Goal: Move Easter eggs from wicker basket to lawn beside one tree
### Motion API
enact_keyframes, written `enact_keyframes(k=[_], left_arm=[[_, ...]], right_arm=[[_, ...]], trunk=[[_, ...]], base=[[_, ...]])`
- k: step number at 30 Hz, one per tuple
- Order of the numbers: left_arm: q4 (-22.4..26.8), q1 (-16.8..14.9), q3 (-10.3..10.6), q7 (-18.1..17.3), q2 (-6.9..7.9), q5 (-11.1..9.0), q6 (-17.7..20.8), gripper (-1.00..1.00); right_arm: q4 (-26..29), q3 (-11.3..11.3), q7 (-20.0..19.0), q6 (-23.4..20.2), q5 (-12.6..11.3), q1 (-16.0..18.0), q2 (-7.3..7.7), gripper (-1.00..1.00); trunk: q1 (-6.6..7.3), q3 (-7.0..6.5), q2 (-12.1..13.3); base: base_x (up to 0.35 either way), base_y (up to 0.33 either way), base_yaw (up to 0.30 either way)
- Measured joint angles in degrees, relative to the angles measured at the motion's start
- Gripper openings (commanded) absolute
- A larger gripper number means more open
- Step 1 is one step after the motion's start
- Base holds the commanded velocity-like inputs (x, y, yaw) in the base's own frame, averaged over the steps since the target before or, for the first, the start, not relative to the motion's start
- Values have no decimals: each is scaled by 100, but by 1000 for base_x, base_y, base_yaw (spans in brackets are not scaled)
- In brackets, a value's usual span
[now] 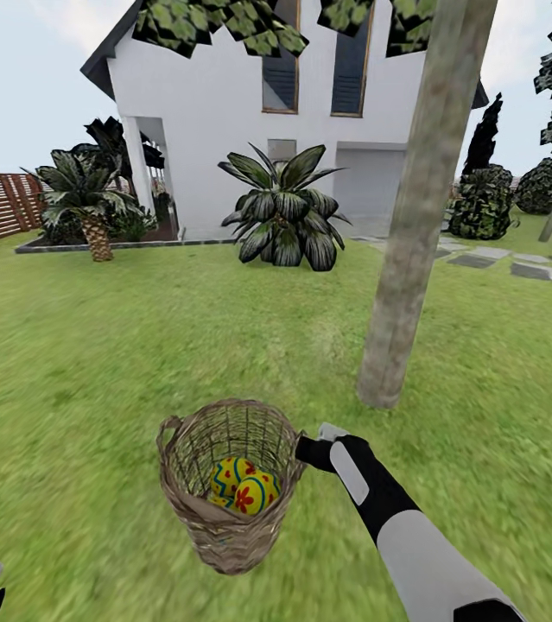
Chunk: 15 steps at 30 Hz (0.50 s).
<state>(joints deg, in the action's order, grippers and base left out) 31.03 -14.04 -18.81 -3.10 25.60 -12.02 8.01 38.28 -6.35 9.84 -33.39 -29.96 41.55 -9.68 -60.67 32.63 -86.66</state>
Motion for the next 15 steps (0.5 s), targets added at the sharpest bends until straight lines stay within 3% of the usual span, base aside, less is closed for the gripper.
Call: enact_keyframes(k=[4,9,15], left_arm=[[0,0,0,0,0,1,-3,100],[-2,-2,1,0,-1,1,-6,100],[-1,0,0,0,0,0,-9,100]], right_arm=[[0,1,-1,3,-8,-2,-1,-100],[2,1,0,1,-4,-2,0,-100],[0,0,0,2,-9,-1,-1,-100]], trunk=[[0,0,0],[0,-5,0],[0,-8,0]], base=[[339,0,-5],[339,0,-176],[339,0,-34]])
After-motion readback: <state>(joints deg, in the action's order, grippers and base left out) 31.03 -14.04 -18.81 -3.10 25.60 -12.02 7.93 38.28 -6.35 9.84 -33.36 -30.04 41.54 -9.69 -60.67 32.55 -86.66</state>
